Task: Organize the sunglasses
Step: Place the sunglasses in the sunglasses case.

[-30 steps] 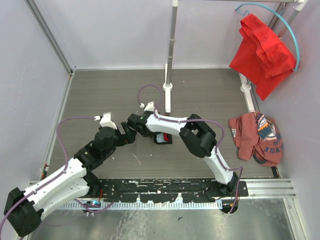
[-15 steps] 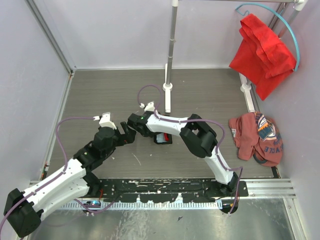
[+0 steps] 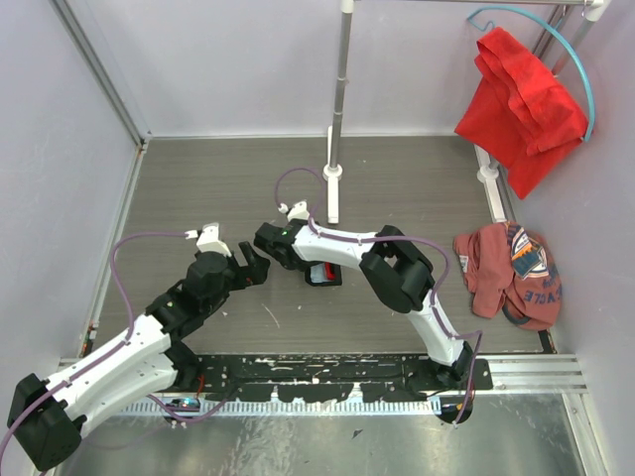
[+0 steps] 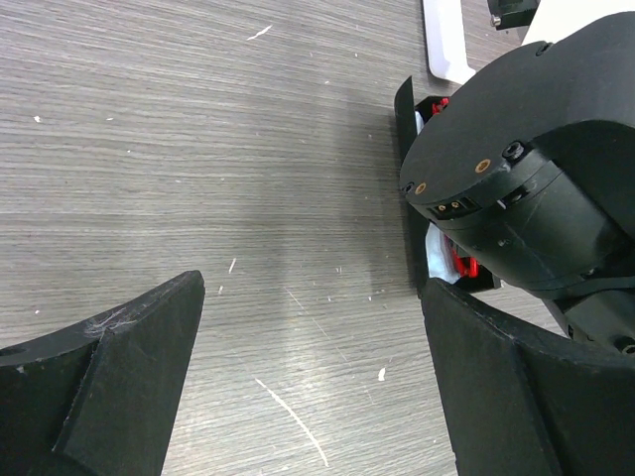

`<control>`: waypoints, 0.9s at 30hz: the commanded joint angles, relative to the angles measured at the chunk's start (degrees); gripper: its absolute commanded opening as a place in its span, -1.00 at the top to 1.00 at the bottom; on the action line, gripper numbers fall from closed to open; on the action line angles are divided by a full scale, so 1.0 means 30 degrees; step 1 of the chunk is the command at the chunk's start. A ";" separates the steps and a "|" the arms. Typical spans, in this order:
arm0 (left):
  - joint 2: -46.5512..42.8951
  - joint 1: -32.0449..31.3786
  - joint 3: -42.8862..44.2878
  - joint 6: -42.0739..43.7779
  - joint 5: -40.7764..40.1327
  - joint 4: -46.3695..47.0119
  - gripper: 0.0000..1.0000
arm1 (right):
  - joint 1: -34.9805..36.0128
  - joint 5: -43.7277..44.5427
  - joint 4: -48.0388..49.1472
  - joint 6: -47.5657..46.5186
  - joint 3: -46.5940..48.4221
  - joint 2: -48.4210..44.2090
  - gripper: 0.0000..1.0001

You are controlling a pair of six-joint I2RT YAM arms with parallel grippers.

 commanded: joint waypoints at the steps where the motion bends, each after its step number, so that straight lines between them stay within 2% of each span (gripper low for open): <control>1: -0.0114 0.0071 -0.0349 0.0103 -0.0238 -0.0033 -0.96 | 0.0098 -0.0529 0.1194 0.0312 0.0011 -0.1065 0.43; 8: -0.0053 0.0049 -0.0347 0.0103 -0.0259 -0.0001 -0.96 | 0.0188 -0.0555 0.1326 0.0184 0.0011 -0.1275 0.31; 16: 0.0025 0.0077 -0.0314 0.0103 -0.0260 0.0026 -0.96 | 0.0227 -0.0686 0.1559 -0.0120 -0.0076 -0.1579 0.05; 27: 0.0377 0.0087 -0.0203 0.0103 -0.0258 0.0252 -0.96 | 0.0236 -0.0801 0.2417 -0.0627 -0.0536 -0.2782 -0.07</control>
